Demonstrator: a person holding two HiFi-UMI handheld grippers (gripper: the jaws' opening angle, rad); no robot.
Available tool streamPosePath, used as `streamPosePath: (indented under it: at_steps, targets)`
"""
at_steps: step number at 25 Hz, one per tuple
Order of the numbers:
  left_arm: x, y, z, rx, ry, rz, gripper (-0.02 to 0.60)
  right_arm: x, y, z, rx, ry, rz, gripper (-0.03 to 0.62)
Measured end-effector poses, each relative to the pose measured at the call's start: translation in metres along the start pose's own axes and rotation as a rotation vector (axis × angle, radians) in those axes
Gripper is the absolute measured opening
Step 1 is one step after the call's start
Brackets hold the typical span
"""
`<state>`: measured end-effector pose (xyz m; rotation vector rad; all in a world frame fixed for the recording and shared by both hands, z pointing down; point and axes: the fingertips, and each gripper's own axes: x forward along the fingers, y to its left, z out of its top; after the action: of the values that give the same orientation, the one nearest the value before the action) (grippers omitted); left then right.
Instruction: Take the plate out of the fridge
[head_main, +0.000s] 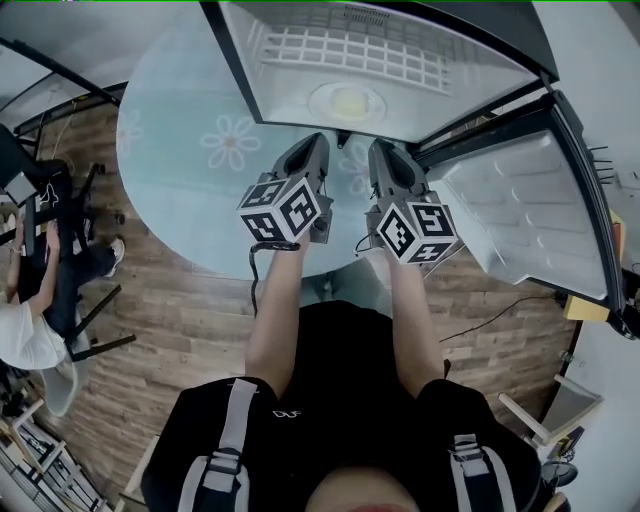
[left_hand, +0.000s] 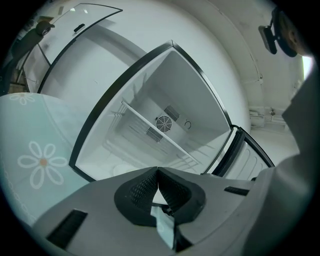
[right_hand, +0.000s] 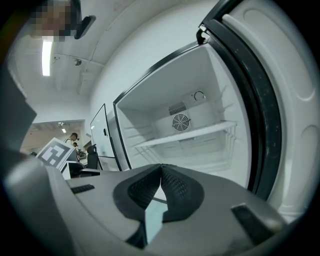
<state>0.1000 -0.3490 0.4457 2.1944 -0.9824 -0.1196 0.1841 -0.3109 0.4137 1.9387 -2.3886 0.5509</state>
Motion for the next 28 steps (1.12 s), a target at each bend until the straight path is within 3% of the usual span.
streamPosePath:
  at_steps: [7,17,20,21,24,28]
  targets:
    - [0.026,0.018,-0.013,-0.018,0.054,0.03,0.009,0.014,-0.021,-0.017,0.047,0.033,-0.033,0.008]
    - [0.051,0.048,-0.034,-0.025,0.134,0.068,0.009,0.031,-0.039,-0.051,0.199,0.052,-0.047,0.028]
    - [0.059,0.052,-0.039,-0.031,0.146,0.069,0.009,0.035,-0.052,-0.057,0.257,0.055,-0.061,0.081]
    - [0.062,0.053,-0.04,-0.037,0.146,0.066,0.017,0.036,-0.056,-0.06,0.275,0.057,-0.066,0.081]
    - [0.07,0.062,-0.041,-0.072,0.14,0.063,0.122,0.042,-0.065,-0.068,0.31,0.074,-0.071,0.116]
    - [0.081,0.08,-0.041,-0.098,0.129,0.099,0.143,0.056,-0.077,-0.076,0.332,0.098,-0.074,0.131]
